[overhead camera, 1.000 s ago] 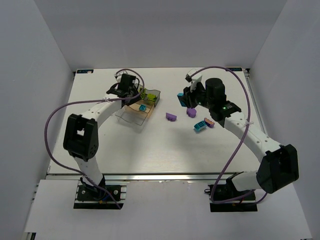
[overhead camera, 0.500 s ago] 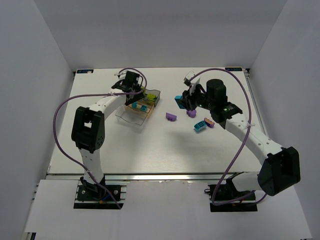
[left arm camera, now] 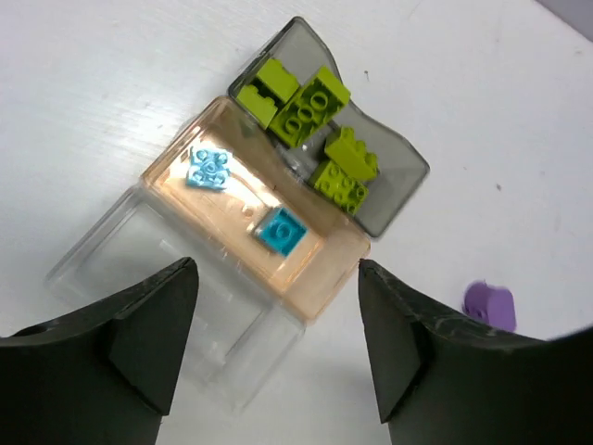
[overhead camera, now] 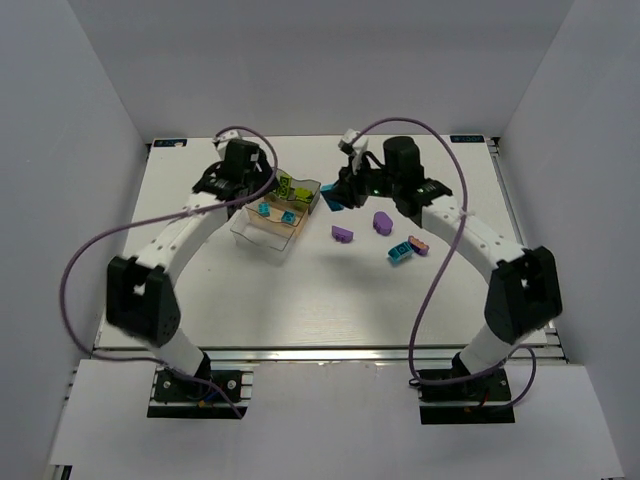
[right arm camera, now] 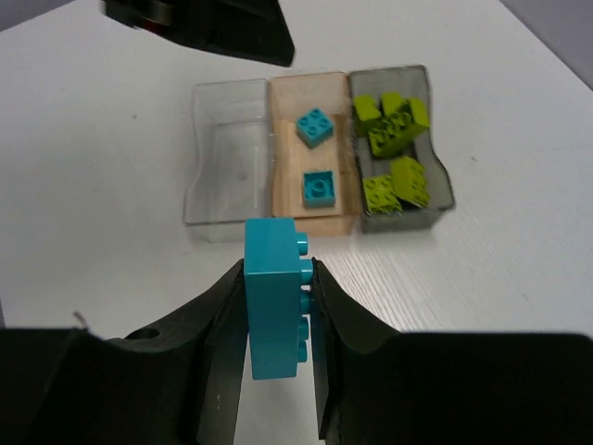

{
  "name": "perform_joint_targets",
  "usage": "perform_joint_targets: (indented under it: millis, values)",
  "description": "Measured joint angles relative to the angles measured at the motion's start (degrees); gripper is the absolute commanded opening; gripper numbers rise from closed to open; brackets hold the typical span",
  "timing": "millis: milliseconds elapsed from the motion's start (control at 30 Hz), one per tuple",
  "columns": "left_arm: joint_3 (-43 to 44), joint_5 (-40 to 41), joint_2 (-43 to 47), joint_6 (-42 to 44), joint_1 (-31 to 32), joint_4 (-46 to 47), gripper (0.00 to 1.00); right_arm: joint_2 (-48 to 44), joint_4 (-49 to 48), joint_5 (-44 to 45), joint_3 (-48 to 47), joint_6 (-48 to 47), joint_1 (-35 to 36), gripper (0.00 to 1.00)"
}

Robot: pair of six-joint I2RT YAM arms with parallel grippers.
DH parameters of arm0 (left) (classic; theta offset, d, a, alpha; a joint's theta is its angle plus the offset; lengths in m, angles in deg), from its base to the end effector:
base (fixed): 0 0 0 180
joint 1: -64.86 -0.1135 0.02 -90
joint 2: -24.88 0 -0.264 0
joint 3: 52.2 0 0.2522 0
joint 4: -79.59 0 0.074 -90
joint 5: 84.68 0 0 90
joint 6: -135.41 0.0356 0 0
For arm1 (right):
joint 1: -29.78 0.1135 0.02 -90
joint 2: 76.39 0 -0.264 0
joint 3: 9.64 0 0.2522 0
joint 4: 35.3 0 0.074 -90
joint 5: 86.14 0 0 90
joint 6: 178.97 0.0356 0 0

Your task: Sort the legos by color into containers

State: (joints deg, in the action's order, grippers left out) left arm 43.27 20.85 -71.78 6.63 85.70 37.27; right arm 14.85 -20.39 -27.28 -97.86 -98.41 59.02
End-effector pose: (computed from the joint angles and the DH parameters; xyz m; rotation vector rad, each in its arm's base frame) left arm 0.3598 -0.1267 0.2959 -0.4921 2.2528 -0.2192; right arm 0.3199 0.2002 0.3320 -0.9753 1.6362 0.7459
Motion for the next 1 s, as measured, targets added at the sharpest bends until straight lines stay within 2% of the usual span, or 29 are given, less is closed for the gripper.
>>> perform_joint_targets:
  millis: [233,433,600,833,1000]
  values:
    - [-24.02,-0.20,31.06,-3.28,0.00,3.65,0.91,14.88,2.05,-5.55,-13.49,-4.96,3.96,0.00]
    - [-42.47,-1.14,47.28,-9.18,-0.02,3.10,0.97,24.30,1.75,-4.11,-21.70,-4.87,7.06,0.00]
    - [-45.42,-1.46,51.17,-11.37,-0.02,2.25,0.97,31.19,1.68,-1.27,-28.35,-4.50,9.18,0.00]
    - [-45.42,-1.57,52.28,-11.96,-0.02,2.10,0.97,35.34,1.77,4.02,-29.94,-5.46,10.64,0.18]
    - [-45.44,-1.77,52.74,-12.31,-0.02,2.40,0.97,36.41,1.88,6.43,-30.03,-7.56,10.60,0.20]
